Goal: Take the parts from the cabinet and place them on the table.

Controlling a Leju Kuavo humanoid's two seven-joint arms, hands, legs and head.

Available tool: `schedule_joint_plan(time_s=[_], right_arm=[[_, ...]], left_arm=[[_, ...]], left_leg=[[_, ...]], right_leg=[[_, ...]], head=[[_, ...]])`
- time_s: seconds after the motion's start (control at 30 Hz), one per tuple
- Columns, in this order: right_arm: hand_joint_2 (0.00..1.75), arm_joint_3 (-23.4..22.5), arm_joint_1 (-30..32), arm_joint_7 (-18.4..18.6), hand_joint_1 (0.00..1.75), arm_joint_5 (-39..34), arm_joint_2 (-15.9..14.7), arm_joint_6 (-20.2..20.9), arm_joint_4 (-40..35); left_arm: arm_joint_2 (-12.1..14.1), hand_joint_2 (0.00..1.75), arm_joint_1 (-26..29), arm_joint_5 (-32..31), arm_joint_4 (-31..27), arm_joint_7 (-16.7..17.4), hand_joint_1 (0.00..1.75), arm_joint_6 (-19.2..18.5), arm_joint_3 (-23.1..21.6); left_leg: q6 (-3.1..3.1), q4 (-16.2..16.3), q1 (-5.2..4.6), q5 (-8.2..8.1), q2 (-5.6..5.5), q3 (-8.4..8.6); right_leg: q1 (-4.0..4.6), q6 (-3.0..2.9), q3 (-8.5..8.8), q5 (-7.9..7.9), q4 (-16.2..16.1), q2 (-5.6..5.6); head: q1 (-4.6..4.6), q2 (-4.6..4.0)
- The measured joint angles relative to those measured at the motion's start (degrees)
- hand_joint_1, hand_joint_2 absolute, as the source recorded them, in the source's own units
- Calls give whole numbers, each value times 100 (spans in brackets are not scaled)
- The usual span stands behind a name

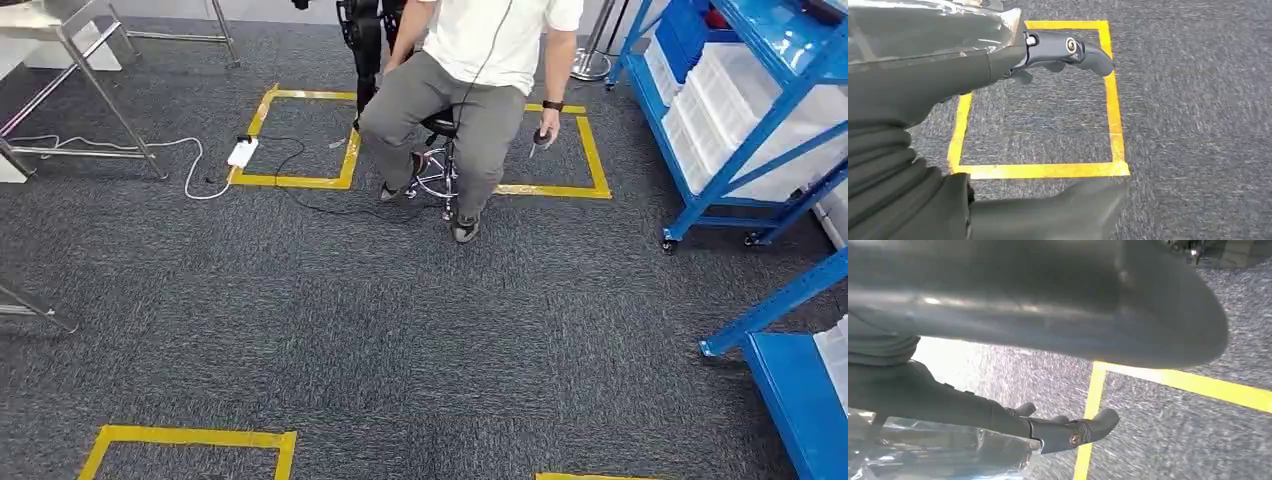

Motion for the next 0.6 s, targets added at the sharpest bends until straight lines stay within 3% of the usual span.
schedule_joint_plan(time_s=[0.03,0.07,0.1,0.17,0.2,0.23,0.27,0.33,0.37,0.4,0.47,0.5,0.53,0.57,0.6], right_arm=[[0,0,-18,0,0,0,7,0,0],[0,0,-30,0,0,-2,4,0,0],[0,2,-36,-4,0,-2,13,0,0],[0,0,-17,-4,0,-4,-4,0,0],[0,0,-17,-2,0,-2,-11,0,0],[0,0,-6,-4,0,-4,-4,0,0],[0,0,-16,-2,0,-4,-7,0,0],[0,0,-36,-2,0,-18,-7,33,0],[0,-7,-34,-9,0,-114,-7,156,0],[0,-33,-25,-24,0,-222,-7,270,0],[0,-135,-17,-48,0,-515,0,509,0],[0,-234,-27,-57,0,-696,11,636,0],[0,-330,-33,-57,0,-754,24,686,0],[0,-380,-56,-55,0,-752,41,702,0],[0,-398,-62,-55,0,-739,57,719,0]], left_arm=[[9,175,-2,0,0,0,0,0,0],[13,175,2,2,0,-2,0,0,0],[13,175,-1,2,0,0,0,0,0],[4,175,-29,2,0,0,0,0,-2],[4,175,-39,2,-4,-2,0,0,-2],[2,175,-47,2,-4,0,0,0,-2],[-4,175,-42,-4,-4,0,0,-2,-4],[-4,175,-6,-4,0,15,0,-7,-2],[0,175,6,-4,2,81,0,-53,-4],[0,175,9,2,7,137,0,-91,-9],[0,175,6,2,9,242,0,-270,-24],[7,175,7,2,9,315,0,-396,-39],[17,175,7,2,13,412,0,-515,-65],[31,175,9,4,28,496,0,-607,-79],[35,175,0,2,33,547,0,-654,-94]], left_leg=[[-31,3,-31,-18,56,33],[-84,7,-54,-57,111,54],[-114,0,-51,-58,152,79],[-164,-22,-39,-86,286,144],[-217,20,3,-129,248,135],[-245,140,16,-225,-21,110],[-247,449,27,-448,-257,-29],[-261,1299,23,-887,-422,-442],[-264,1727,23,-1012,-453,-674],[-263,1786,24,-931,-459,-735],[-230,1247,25,-498,-485,-521],[-204,679,26,-188,-575,-257],[-175,277,36,-18,-803,-70],[-166,45,39,-31,-970,3],[-169,68,27,-32,-864,-14]], right_leg=[[9,-73,129,65,-226,-331],[81,-89,158,114,-289,-338],[93,-163,154,121,-265,-237],[118,-224,77,122,-268,-107],[-16,-300,168,158,-311,-27],[13,-308,167,162,-315,24],[6,-369,162,188,-312,73],[30,-413,141,197,-309,220],[48,-424,132,204,-307,326],[58,-424,135,205,-306,407],[58,-421,157,206,-302,552],[58,-419,173,207,-302,637],[55,-412,171,211,-301,707],[129,-384,138,199,-243,766],[106,-352,117,215,-270,823]], head=[[-4,0],[-6,0],[-6,0],[-22,0],[-24,0],[-41,0],[-52,0],[-57,0],[-52,0],[-54,0],[-54,0],[-57,0],[-55,0],[-52,0],[-41,0]])
